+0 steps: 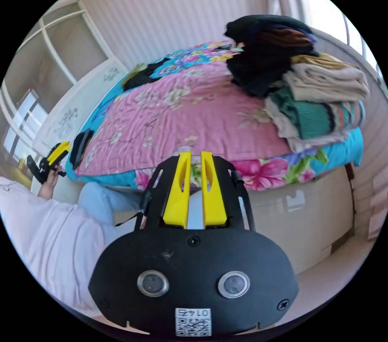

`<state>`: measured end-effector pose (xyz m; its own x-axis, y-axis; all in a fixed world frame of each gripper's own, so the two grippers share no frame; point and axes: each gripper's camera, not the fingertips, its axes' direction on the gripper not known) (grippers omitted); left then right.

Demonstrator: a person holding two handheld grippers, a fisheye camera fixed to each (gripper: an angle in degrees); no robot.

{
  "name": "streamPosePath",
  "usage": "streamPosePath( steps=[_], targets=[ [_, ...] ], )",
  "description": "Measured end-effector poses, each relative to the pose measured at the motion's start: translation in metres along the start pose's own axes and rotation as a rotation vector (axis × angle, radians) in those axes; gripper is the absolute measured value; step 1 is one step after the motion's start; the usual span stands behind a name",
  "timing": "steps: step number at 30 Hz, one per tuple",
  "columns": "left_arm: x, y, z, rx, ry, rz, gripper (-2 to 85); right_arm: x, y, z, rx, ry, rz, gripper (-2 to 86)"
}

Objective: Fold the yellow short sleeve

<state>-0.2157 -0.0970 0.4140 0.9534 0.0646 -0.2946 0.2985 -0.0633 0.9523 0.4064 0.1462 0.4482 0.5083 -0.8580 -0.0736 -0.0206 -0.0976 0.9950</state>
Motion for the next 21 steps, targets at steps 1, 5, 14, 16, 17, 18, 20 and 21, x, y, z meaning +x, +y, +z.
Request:
streamPosePath(
  steps=[1, 5, 14, 16, 17, 18, 20, 21],
  targets=[
    [0.014, -0.014, 0.005, 0.051, -0.013, 0.024, 4.8, 0.006, 0.002, -0.008, 0.020, 0.015, 0.024, 4.5],
    [0.106, -0.108, 0.054, 0.257, 0.180, 0.095, 4.4, 0.030, 0.001, -0.043, 0.050, 0.171, 0.091, 5.6],
    [0.284, -0.244, 0.202, 0.280, 0.552, 0.033, 10.1, 0.089, -0.135, -0.141, 0.253, 0.185, 0.020, 10.6],
    [0.313, -0.271, 0.237, 0.261, 0.592, 0.040, 10.3, 0.107, -0.172, -0.164, 0.299, 0.177, 0.023, 10.6],
    [0.331, -0.291, 0.259, 0.242, 0.611, 0.049, 10.3, 0.116, -0.198, -0.178, 0.320, 0.186, 0.016, 10.6],
    [0.351, -0.311, 0.282, 0.227, 0.617, 0.068, 10.0, 0.123, -0.223, -0.189, 0.334, 0.219, 0.006, 10.4],
    [0.379, -0.341, 0.313, 0.226, 0.587, 0.073, 9.0, 0.132, -0.259, -0.201, 0.335, 0.284, -0.012, 9.5],
    [0.397, -0.360, 0.334, 0.228, 0.570, 0.070, 8.6, 0.138, -0.283, -0.206, 0.308, 0.304, -0.017, 8.0]
  ],
)
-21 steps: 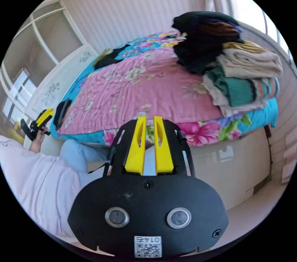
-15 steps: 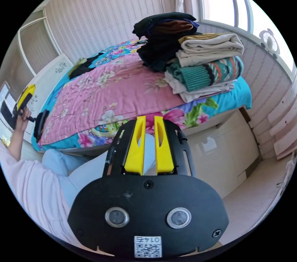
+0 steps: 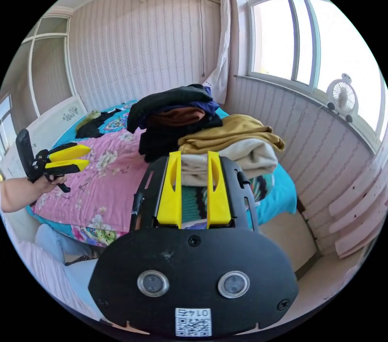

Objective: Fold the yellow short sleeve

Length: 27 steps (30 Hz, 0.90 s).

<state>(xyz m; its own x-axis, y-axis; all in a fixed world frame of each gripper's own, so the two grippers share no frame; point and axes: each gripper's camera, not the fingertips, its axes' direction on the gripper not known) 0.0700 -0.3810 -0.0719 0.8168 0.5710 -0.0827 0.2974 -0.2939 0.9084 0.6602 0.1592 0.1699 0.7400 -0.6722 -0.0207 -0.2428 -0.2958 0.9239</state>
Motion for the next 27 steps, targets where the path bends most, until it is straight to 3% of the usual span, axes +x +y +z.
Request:
streamPosePath(
  steps=[4, 10, 14, 19, 27],
  targets=[
    [-0.001, -0.043, 0.092, -0.061, 0.049, -0.087, 9.5, 0.012, -0.059, 0.022, -0.044, 0.042, -0.031, 8.8],
    [0.017, -0.090, 0.232, -0.162, 0.074, -0.139, 9.3, 0.015, -0.108, 0.097, -0.230, 0.108, -0.003, 17.0],
    [0.014, -0.086, 0.308, -0.334, 0.092, -0.205, 6.9, 0.005, -0.119, 0.098, -0.224, 0.237, 0.049, 6.7],
    [0.009, -0.087, 0.304, -0.317, 0.094, -0.182, 0.9, 0.007, -0.123, 0.077, -0.243, 0.204, 0.054, 1.3],
    [-0.017, -0.067, 0.188, -0.056, 0.148, -0.210, -0.9, -0.048, -0.090, -0.061, 0.003, 0.071, -0.021, 0.3]
  ],
)
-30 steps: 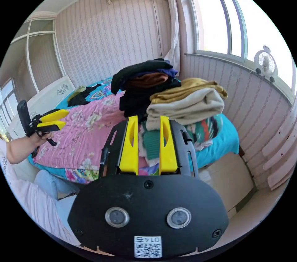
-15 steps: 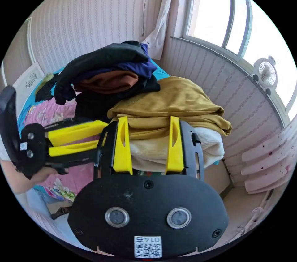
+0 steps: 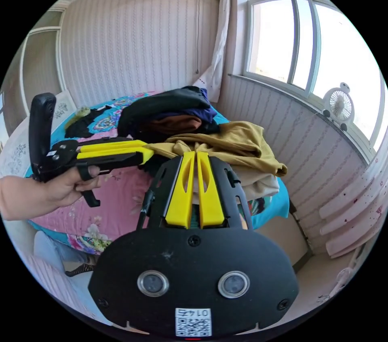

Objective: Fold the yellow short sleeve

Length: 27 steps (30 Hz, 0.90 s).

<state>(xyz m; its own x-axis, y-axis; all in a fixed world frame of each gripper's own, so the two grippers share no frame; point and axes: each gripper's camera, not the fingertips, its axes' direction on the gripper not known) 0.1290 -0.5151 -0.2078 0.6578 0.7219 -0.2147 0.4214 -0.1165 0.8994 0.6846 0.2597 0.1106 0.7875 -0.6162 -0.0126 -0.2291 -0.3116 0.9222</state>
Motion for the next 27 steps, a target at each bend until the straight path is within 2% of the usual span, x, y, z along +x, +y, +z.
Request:
streamPosePath(
  steps=[4, 10, 13, 18, 22, 24, 27],
  targets=[
    [-0.005, 0.026, -0.056, 0.089, 0.036, 0.014, -1.0, -0.042, 0.033, -0.043, 0.056, -0.028, -0.041, 0.2],
    [-0.023, 0.104, -0.167, 0.169, 0.134, -0.036, -1.0, -0.093, 0.092, -0.085, 0.049, -0.316, -0.031, 0.2],
    [-0.047, 0.153, -0.230, 0.176, 0.036, -0.104, -0.9, -0.137, 0.108, -0.081, 0.006, -0.451, -0.094, 0.2],
    [-0.124, 0.211, -0.343, 0.180, -0.169, -0.347, -1.0, -0.242, 0.102, -0.036, -0.130, -0.729, -0.189, 0.3],
    [-0.149, 0.206, -0.448, 0.311, -0.338, -0.354, -1.0, -0.306, 0.070, -0.055, -0.023, -0.826, -0.264, 0.3],
    [-0.144, 0.203, -0.517, 0.402, -0.426, -0.283, -1.0, -0.335, 0.056, -0.079, 0.075, -0.851, -0.312, 0.3],
    [-0.141, 0.223, -0.570, 0.410, -0.472, -0.274, -1.0, -0.362, 0.070, -0.076, 0.071, -0.852, -0.359, 0.3]
  ],
)
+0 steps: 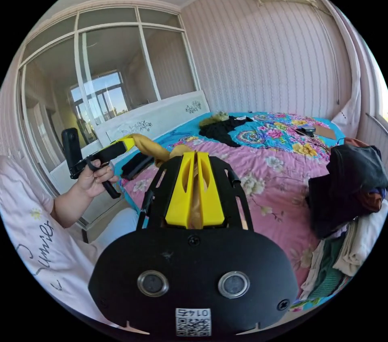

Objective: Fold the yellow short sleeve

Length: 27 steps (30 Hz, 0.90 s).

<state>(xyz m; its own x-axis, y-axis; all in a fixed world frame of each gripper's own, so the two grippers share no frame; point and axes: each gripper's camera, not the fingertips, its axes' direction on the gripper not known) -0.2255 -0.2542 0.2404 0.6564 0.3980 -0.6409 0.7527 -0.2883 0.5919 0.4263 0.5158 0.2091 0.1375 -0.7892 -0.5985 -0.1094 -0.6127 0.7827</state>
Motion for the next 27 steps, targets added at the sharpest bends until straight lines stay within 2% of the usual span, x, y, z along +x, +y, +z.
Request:
streamPosePath(
  steps=[4, 6, 9, 11, 12, 17, 20, 23, 27],
  targets=[
    [-0.034, 0.045, -0.015, -0.166, 0.016, -0.100, -0.9, 0.003, 0.068, 0.064, -0.223, 0.063, 0.035, 0.4],
    [-0.053, 0.089, -0.009, -0.342, 0.049, -0.216, -0.9, 0.015, 0.132, 0.108, -0.423, 0.063, 0.122, 0.5],
    [-0.063, 0.129, 0.002, -0.534, 0.055, -0.258, -0.9, 0.029, 0.211, 0.145, -0.642, 0.052, 0.244, 0.8],
    [-0.066, 0.141, 0.007, -0.619, 0.084, -0.256, -0.9, 0.034, 0.245, 0.153, -0.692, 0.082, 0.290, 1.2],
    [-0.068, 0.143, 0.007, -0.642, 0.115, -0.270, -0.8, 0.034, 0.256, 0.149, -0.655, 0.100, 0.299, 1.6],
    [-0.079, 0.119, -0.006, -0.643, 0.134, -0.248, -0.8, 0.020, 0.263, 0.154, -0.550, 0.149, 0.217, 7.3],
    [-0.092, 0.101, -0.019, -0.635, 0.137, -0.274, -0.8, 0.000, 0.269, 0.191, -0.570, 0.094, 0.127, 9.8],
    [-0.104, 0.081, -0.041, -0.609, 0.106, -0.281, -0.8, -0.019, 0.282, 0.238, -0.592, 0.150, 0.027, 12.1],
    [-0.128, 0.050, -0.084, -0.524, 0.061, -0.331, -0.9, -0.020, 0.300, 0.304, -0.718, 0.119, 0.004, 12.0]
  ],
)
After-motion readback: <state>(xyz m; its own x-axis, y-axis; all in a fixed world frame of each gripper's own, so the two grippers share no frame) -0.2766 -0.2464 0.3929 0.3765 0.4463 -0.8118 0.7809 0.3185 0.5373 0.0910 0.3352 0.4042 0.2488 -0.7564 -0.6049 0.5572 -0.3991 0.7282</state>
